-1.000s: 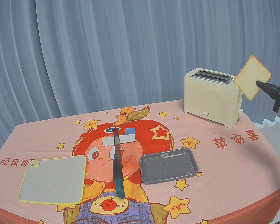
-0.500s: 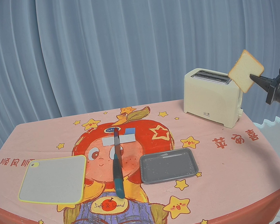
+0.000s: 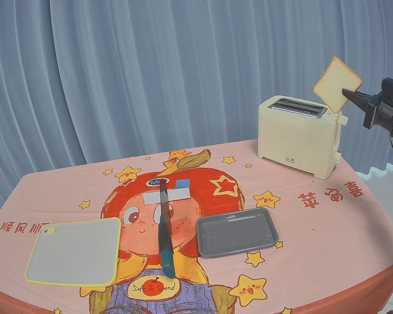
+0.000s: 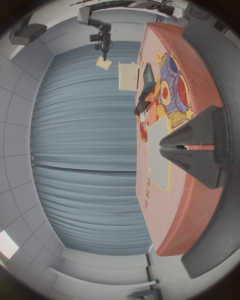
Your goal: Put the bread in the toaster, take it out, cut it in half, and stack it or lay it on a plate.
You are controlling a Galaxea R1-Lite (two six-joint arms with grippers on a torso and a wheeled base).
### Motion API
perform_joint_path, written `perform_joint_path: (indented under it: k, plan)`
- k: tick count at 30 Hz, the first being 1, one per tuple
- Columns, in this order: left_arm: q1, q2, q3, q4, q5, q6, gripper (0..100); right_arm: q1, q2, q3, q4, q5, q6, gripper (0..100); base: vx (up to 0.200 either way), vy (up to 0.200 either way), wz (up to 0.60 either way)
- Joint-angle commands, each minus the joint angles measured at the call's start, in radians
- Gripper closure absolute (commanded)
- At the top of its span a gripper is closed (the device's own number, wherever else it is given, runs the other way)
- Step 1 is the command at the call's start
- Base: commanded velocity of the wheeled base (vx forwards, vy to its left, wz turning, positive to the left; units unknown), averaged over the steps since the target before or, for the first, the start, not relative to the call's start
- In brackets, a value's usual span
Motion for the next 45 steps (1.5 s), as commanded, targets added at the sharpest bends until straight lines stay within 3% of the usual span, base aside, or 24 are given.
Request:
perform_joint_path:
  k: [1, 24, 33, 45]
  plan:
    - [0.000, -0.016, 0.018, -0.001, 0.000, 0.000, 100, 0.002, 0.047, -0.026, -0.005, 0.000, -0.001, 100, 0.000, 0.000, 0.00]
    - [0.000, -0.016, 0.018, 0.000, 0.000, 0.000, 100, 0.006, 0.207, -0.230, -0.005, 0.007, -0.015, 100, 0.000, 0.000, 0.00]
    - [0.000, -0.016, 0.018, 0.000, 0.000, 0.000, 100, 0.014, 0.319, -0.388, 0.009, 0.008, -0.015, 100, 0.000, 0.000, 0.00]
    - [0.000, -0.016, 0.018, -0.001, 0.000, 0.000, 100, 0.017, 0.398, -0.390, -0.002, 0.007, -0.064, 100, 0.000, 0.000, 0.00]
